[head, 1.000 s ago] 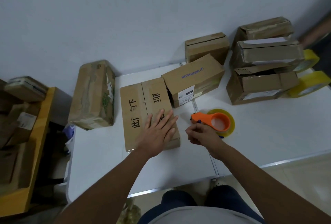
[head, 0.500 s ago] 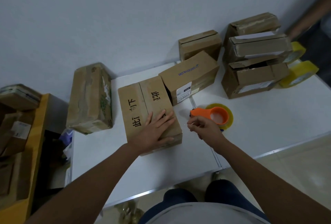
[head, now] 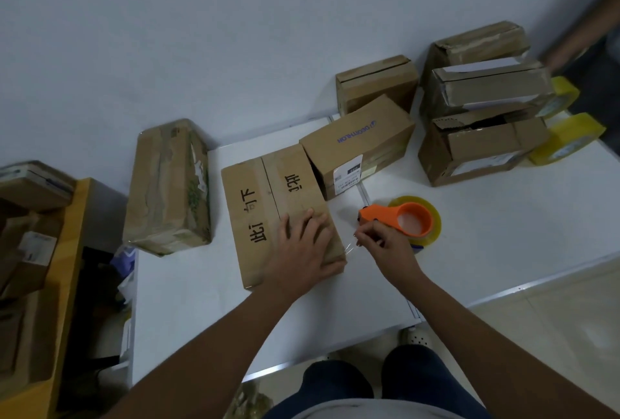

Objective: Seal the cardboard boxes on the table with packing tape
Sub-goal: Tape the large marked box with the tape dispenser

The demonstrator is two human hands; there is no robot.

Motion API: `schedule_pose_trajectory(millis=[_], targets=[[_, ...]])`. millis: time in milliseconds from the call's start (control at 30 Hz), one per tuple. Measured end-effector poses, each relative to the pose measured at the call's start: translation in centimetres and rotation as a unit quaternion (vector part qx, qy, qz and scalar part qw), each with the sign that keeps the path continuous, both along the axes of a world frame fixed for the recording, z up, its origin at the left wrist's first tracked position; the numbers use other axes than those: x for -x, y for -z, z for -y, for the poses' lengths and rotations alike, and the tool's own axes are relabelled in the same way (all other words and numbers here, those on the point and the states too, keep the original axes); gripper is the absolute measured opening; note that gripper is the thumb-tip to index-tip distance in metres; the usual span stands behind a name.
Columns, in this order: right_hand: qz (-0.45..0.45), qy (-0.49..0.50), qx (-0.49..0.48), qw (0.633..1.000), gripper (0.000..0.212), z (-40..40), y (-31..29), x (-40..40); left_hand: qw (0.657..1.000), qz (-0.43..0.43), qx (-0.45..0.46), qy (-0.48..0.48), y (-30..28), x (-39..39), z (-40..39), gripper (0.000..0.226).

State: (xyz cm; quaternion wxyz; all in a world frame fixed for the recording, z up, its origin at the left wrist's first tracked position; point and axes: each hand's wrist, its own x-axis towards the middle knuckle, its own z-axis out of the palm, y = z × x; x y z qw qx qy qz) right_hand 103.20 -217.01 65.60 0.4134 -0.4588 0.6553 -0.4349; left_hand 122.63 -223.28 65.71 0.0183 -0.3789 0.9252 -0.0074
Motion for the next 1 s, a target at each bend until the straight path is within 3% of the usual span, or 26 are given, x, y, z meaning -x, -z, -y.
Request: schedule_pose_trajectory(millis=[167,367,533,667,767,1000], targets=[[-0.02,0.017,-0.001,1.0,0.013,-0.3,0.7,-0.4,0.999,-0.014,-0.041,0.03,-0.8,-0.8,0.9,0.088],[-0.138,-0.03,0.04,0.989,0.011,0.2,2.1,-1.1,0.998,0.004,-0.025,0.062,-0.3,-2.7,1.0,0.083],[-0.163,-0.061,0.065,0.982,0.014,1.4,2.8,-2.0,0.997,-0.003,-0.003,0.077,-0.2,-2.6,0.9,0.079],[-0.164,-0.076,0.091,0.979,0.028,2.4,3.6,-2.3,0.997,-0.004,0.003,0.073,-0.1,-2.4,0.8,0.078],[-0.149,-0.071,0.105,0.981,0.019,2.8,4.1,-2.7,0.998,-0.004,0.001,0.061,0.0,-2.1,0.8,0.077],[-0.055,-0.044,0.013,0.997,0.015,2.8,4.3,-3.8,0.999,0.003,0.0,0.051,0.3,-2.1,0.9,0.077]])
